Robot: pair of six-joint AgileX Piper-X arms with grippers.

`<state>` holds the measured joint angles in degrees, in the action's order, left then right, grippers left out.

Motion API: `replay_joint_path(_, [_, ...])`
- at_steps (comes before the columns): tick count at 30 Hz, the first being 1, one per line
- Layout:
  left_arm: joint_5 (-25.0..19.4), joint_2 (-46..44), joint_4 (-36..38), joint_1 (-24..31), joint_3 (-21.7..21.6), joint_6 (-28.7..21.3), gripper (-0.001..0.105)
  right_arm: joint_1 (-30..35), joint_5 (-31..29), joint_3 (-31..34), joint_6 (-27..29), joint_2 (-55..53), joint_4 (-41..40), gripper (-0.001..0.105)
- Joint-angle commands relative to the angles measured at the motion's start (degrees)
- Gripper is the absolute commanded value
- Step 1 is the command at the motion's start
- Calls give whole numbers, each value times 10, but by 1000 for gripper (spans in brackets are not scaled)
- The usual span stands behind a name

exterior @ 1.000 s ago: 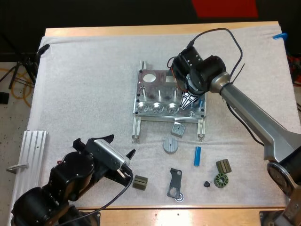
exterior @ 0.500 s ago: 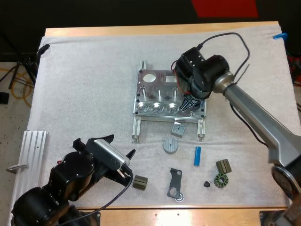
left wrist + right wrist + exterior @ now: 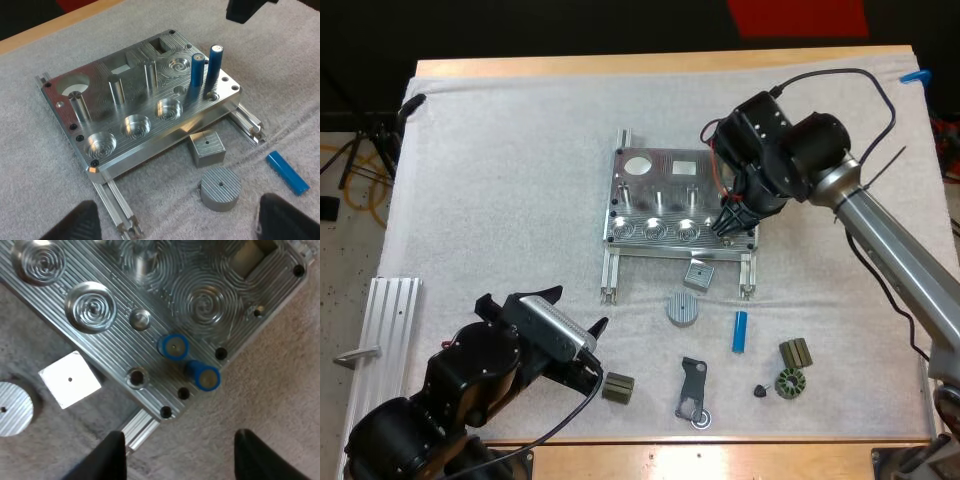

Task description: Load cells from right to left

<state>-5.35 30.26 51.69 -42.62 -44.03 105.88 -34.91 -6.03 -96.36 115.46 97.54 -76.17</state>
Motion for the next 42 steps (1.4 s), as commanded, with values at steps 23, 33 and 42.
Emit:
replay_joint_path(23, [-4,-3,-15,-2,-5,0,64,0,128,1,-38,-94,-21,48])
replay_joint_path(33, [-4,-3,-29,-2,-5,0,64,0,128,1,-46,-177,-72,48])
replay_joint_path(42, [-1,-3,-51,-2,-5,0,64,0,127,14,-68,-246,-105,48])
